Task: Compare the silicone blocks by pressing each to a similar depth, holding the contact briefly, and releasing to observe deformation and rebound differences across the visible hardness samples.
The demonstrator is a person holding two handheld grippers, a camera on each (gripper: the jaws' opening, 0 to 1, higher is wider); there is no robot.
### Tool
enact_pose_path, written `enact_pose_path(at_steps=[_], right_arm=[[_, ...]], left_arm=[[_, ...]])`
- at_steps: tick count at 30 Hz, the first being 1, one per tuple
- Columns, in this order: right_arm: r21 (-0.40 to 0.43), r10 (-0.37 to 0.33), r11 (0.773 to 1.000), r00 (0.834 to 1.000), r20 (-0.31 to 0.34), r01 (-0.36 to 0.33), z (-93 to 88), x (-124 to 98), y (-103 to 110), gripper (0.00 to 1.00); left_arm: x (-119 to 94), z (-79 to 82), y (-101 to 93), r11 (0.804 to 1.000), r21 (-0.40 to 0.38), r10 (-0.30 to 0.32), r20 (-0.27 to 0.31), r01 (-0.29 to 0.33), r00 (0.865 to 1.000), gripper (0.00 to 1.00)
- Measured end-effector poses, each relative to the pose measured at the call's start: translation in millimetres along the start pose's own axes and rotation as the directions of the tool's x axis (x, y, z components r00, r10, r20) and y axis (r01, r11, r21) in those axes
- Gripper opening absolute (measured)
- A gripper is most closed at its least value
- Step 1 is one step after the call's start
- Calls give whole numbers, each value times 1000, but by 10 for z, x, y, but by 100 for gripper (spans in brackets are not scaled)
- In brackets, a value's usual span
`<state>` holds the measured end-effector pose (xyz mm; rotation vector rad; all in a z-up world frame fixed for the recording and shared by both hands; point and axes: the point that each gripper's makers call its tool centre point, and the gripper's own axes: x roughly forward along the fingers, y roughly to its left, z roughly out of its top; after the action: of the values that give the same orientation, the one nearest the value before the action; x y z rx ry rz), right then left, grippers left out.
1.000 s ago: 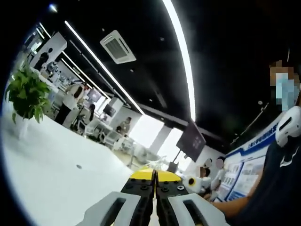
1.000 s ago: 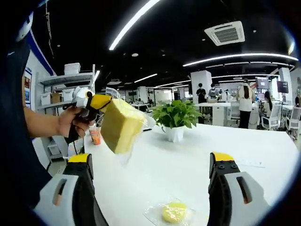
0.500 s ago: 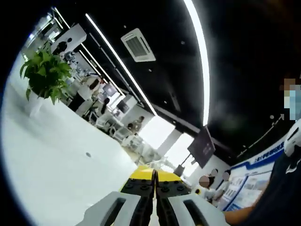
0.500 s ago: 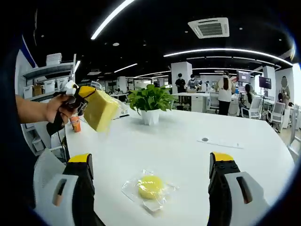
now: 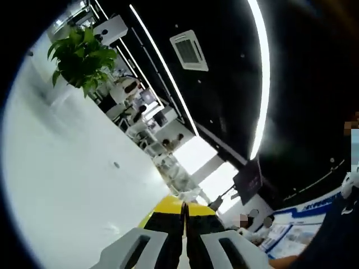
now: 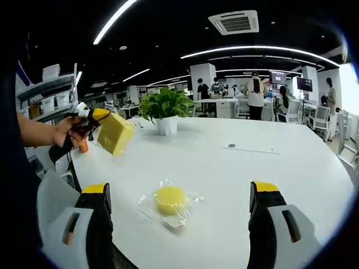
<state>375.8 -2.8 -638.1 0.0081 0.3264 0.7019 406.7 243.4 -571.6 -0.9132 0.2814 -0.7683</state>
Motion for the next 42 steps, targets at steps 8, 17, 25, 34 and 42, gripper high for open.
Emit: enact_pose_path(at_steps=[8,17,25,34,42], right_arm=[[14,-22,1000,1000,-18,22,-97,-70,-47,96],[21,-24,999,999,-38,25,-178,-82,13,96],[20,-37,999,999,-35,38,-168,-79,14,96],[28,-37,999,998,-55,38,-217,-55,20,96],[32,-37,999,997,-62,39,-237,-51,22,96]], left_arm=[[42,-198,396,996,-78,45,-22,-46,999,0],[1,-370,797,982,-148,113,-36,-117,993,0],[-37,-434,1067,967,-186,165,-59,-173,985,0],[-131,-408,1422,961,-33,274,-55,-276,960,0],[-137,-375,1667,931,141,349,-73,-337,934,0]])
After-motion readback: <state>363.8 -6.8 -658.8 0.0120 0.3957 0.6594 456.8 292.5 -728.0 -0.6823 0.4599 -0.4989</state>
